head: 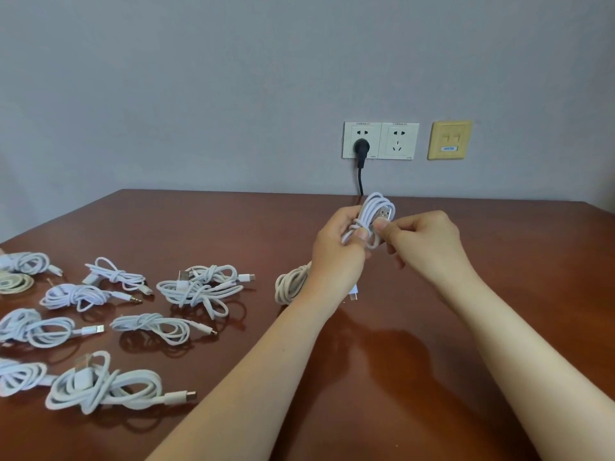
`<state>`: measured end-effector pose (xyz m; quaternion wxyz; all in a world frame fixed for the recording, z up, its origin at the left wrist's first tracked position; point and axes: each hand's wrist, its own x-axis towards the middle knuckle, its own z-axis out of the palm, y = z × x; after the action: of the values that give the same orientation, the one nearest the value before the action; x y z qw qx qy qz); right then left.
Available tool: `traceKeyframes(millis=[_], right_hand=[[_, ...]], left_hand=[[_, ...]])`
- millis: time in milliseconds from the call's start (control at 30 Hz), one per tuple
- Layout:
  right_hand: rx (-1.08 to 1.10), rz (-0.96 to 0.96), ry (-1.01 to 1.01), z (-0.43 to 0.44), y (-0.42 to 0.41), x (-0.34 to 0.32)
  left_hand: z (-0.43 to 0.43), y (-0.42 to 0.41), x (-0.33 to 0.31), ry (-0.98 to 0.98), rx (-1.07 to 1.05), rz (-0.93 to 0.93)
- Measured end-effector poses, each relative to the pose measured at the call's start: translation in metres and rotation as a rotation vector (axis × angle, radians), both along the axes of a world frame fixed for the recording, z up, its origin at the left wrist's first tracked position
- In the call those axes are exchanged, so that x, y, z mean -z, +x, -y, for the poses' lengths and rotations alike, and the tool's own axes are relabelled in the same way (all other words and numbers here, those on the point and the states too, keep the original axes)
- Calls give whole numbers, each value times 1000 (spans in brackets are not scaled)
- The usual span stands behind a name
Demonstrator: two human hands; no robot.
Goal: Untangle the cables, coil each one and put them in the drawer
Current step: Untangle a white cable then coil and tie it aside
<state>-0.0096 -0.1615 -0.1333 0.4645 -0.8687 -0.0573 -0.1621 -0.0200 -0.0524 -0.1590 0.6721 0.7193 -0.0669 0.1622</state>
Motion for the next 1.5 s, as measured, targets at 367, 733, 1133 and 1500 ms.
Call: traceKeyframes(millis=[367, 733, 1133, 1500], right_hand=[[-161, -328, 76, 12, 4, -5], [-217, -547, 292, 14, 10, 0], [-381, -306, 618, 7, 10, 15], [-512, -233, 720, 0, 8, 16]], left_hand=[[-2, -5, -1, 43, 63, -11], [-4, -5, -9, -13, 48, -54], [1, -5, -9, -104, 119, -82], [3, -6, -9, -231, 48, -69]])
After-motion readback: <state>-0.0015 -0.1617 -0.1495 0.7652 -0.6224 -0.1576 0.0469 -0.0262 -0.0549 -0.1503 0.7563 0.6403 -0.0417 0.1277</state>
